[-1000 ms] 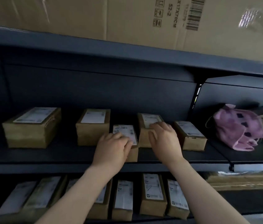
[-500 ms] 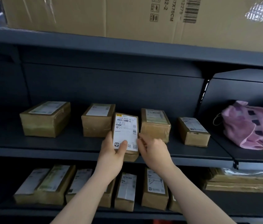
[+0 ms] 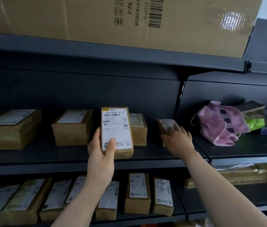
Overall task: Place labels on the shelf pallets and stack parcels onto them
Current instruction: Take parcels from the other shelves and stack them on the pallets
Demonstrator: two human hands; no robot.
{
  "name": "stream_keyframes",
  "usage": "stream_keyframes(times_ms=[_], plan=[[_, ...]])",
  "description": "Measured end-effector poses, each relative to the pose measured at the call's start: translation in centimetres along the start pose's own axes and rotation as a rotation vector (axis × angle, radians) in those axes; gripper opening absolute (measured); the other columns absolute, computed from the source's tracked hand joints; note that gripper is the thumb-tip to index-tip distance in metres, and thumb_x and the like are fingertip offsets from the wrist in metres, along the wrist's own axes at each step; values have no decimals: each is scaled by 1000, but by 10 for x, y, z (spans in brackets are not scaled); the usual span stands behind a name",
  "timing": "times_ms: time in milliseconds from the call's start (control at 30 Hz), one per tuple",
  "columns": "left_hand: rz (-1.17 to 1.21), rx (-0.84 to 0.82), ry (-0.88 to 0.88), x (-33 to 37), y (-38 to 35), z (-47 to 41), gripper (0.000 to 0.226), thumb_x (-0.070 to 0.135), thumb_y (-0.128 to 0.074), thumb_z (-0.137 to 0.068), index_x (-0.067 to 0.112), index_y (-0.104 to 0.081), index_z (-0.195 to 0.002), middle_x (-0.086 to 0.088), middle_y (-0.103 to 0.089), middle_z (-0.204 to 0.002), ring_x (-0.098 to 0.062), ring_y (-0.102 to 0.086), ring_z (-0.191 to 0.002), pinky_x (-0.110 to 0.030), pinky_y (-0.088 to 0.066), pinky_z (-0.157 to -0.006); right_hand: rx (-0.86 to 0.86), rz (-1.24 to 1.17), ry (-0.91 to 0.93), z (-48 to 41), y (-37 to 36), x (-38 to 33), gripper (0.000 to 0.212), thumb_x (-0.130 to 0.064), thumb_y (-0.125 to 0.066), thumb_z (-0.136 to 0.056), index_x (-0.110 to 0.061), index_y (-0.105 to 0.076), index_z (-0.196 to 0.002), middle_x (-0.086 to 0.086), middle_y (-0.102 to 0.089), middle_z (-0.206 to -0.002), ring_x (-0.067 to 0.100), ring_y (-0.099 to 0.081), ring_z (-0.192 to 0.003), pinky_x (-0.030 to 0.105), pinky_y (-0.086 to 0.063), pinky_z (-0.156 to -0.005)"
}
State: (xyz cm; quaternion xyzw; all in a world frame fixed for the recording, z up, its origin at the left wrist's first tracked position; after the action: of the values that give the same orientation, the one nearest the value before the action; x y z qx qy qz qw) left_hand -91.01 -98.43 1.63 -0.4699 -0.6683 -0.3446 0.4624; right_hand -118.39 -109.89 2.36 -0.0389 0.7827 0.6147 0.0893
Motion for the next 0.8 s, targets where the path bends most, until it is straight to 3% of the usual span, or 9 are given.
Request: stream_keyframes(times_ms=[67,133,200,233,300,367,433,567,800], plan=[[2,-3,-2,-1,-5,2,57,38,-46,-95,36,-25,-148,8,-33,-146,-2,-40,-121,-4,-31,-81,28,-9,7,6,1,1,46,-43,-31,-97,-18,-54,-128,8,-50,-137,31,-41,-130,46,-30,-109],[11,-6,-11,-1,-10,3,57,38,-47,-95,37,-25,-148,8,-34,-146,-3,-42,-122,-4,-33,-80,208,-49,31,21,16,-1,44,-38,-29,-96,-14,-65,-103,10,-64,-112,35,-55,-109,42,-39,-94],[29,-16,-5,-3,-16,6,57,37,-47,-95,38,-25,-148,7,-35,-146,-6,-45,-122,-5,-36,-78,390,-153,46,42,31,2,28,-27,-48,-93,-9,-67,-84,12,-66,-90,38,-59,-90,41,-42,-79],[36,-17,-3,-4,-18,7,56,37,-47,-95,38,-26,-147,7,-35,-145,-7,-46,-122,-6,-38,-78,435,-208,42,50,36,5,21,-24,-56,-91,-9,-68,-84,12,-65,-89,39,-59,-88,41,-43,-77],[37,-14,-12,-4,-21,9,56,38,-48,-95,38,-27,-147,6,-36,-144,-9,-47,-123,-9,-38,-84,374,-332,-33,59,34,13,24,-29,-63,-88,-12,-68,-105,12,-60,-108,37,-52,-104,41,-43,-85],[32,-3,-22,-3,-23,12,56,39,-48,-94,37,-28,-147,6,-36,-145,-7,-47,-121,-15,-37,-89,197,-458,-208,65,19,29,57,-46,-63,-85,-20,-50,-134,12,-45,-131,35,-38,-123,43,-36,-99],[21,6,-20,-1,-24,14,56,37,-48,-95,36,-28,-147,6,-34,-145,-3,-44,-117,-13,-34,-88,53,-619,-340,73,4,39,81,-60,-59,-82,-22,-31,-148,14,-37,-143,34,-33,-133,44,-34,-104],[14,15,-26,0,-24,18,54,35,-47,-95,35,-30,-147,6,-34,-144,4,-46,-108,-10,-33,-87,32,-725,-333,84,-5,40,86,-62,-58,-82,-20,-27,-150,12,-44,-143,28,-42,-131,39,-38,-98],[25,30,-29,-8,-21,25,58,42,-50,-91,36,-31,-146,4,-36,-145,-8,-47,-122,-29,-41,-102,15,-909,-306,100,-17,30,90,-71,-61,-67,-29,-36,-143,-6,-61,-123,19,-56,-116,41,-50,-93]])
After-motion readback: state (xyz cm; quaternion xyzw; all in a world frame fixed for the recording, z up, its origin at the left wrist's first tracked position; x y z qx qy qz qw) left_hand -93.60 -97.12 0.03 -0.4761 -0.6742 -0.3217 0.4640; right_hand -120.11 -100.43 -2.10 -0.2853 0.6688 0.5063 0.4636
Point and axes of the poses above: each hand's wrist, its own z-axis away from the middle knuckle, its own y-axis out of the back of the hand, x = y × z, the point moved 9 cm from there along -z, towards the middle knuckle
